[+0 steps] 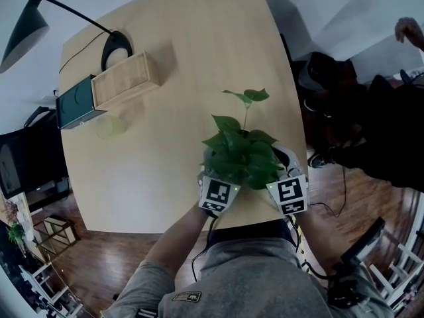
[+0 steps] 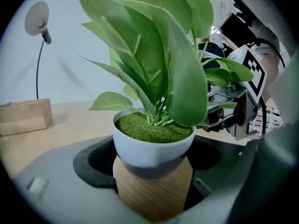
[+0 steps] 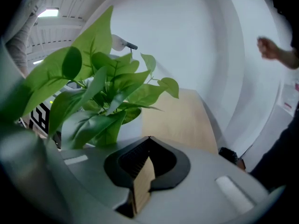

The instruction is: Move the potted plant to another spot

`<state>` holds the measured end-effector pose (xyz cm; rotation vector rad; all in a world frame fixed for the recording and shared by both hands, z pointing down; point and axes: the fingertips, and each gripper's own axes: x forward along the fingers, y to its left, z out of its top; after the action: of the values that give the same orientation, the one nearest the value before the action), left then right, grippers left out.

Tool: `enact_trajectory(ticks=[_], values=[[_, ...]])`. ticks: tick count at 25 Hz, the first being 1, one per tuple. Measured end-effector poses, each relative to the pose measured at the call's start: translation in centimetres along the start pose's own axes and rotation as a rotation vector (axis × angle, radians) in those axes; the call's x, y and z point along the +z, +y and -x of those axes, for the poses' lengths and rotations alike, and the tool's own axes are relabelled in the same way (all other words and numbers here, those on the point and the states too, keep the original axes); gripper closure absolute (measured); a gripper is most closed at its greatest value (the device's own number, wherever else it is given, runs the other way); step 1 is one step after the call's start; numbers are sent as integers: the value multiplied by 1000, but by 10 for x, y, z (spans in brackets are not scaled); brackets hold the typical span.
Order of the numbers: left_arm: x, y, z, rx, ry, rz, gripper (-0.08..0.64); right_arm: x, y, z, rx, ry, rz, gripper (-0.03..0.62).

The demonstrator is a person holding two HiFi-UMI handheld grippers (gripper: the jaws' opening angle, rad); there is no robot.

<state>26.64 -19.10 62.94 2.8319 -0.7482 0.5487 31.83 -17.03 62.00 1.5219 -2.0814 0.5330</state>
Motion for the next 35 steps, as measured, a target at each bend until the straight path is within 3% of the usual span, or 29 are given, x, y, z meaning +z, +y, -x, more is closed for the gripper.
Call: enact_trajectory(ticks=[10, 21, 29, 35], values=[[24, 1, 16, 37, -51, 7, 104, 5, -3, 24, -20, -24, 4, 586], [82, -7, 53, 120, -121, 31, 104, 29, 12, 92, 10, -115, 41, 586], [108, -39, 95, 194, -153, 71, 104, 35, 34, 149, 68, -204, 81, 586], [115, -36, 119, 265, -172, 83, 104, 34, 53, 155, 132, -246, 105, 586]])
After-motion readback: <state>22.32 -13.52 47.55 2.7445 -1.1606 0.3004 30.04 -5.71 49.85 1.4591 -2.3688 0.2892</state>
